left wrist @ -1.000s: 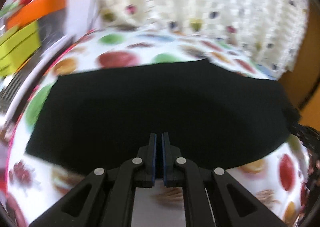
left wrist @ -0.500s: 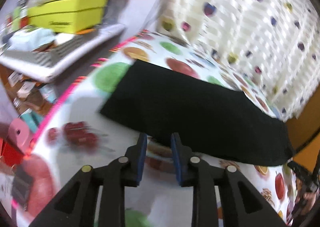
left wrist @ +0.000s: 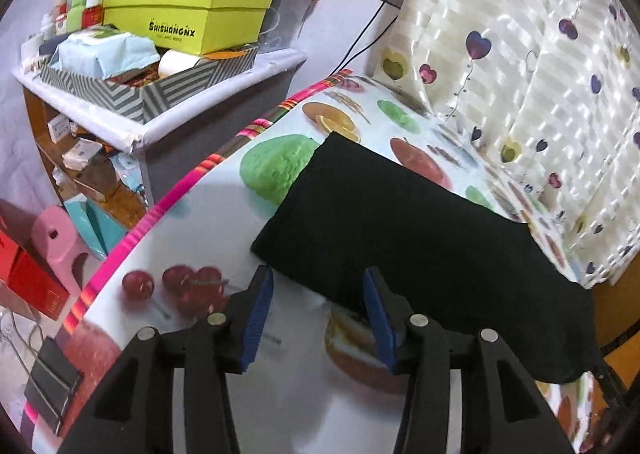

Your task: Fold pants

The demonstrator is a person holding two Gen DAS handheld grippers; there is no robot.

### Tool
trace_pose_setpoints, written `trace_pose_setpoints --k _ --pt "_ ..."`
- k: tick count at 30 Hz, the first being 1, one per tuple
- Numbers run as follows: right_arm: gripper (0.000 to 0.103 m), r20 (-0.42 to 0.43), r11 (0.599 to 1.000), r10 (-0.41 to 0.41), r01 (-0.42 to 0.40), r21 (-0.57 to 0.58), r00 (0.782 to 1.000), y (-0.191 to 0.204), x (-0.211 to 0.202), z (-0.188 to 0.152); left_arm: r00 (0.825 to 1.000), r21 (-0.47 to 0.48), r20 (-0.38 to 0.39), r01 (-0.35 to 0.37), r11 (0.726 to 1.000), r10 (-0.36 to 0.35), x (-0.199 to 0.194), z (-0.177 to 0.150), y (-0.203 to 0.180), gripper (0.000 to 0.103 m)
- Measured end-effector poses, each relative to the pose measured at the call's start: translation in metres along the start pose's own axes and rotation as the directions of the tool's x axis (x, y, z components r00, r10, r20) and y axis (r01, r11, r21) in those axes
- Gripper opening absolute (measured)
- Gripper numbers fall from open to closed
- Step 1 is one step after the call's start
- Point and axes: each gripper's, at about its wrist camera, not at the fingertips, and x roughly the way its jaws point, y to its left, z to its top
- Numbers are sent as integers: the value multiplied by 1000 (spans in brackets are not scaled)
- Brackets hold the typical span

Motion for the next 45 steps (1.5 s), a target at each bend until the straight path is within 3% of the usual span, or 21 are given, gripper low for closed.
trace_pose_setpoints --k 4,8,11,13,17,20,26,32,40,45 --pt "44 5 1000 6 -6 -1 1000 2 5 3 997 53 -6 -77 996 78 7 2 -17 63" --pt "44 10 1000 10 -10 13 1000 0 7 5 976 157 -20 -210 965 215 20 0 -42 73" --pt "44 18 1000 9 -9 20 1000 -2 5 5 973 132 -17 -227 965 232 23 4 -43 74" --pt "44 21 1000 10 -10 27 1000 -4 3 4 974 134 -14 -223 966 227 23 4 -43 67" --pt "44 31 999 6 -8 45 999 -10 1 2 984 166 -13 -173 971 177 22 3 -52 23" --pt "44 36 998 15 -17 62 999 -14 -2 1 990 151 -10 -137 979 140 21 3 -55 12" --pt "44 42 997 6 -9 75 999 -21 -6 -1 999 88 17 -34 996 32 9 9 -47 7" --pt "44 40 996 9 -13 91 999 -25 -4 -2 992 85 75 92 992 -98 -12 22 -58 7" --pt "44 36 995 7 -11 98 999 -26 -2 -3 971 162 79 211 964 -226 -24 26 -101 7" --pt "44 37 994 4 -8 107 999 -28 -3 -5 949 225 53 293 929 -312 -26 22 -140 6"
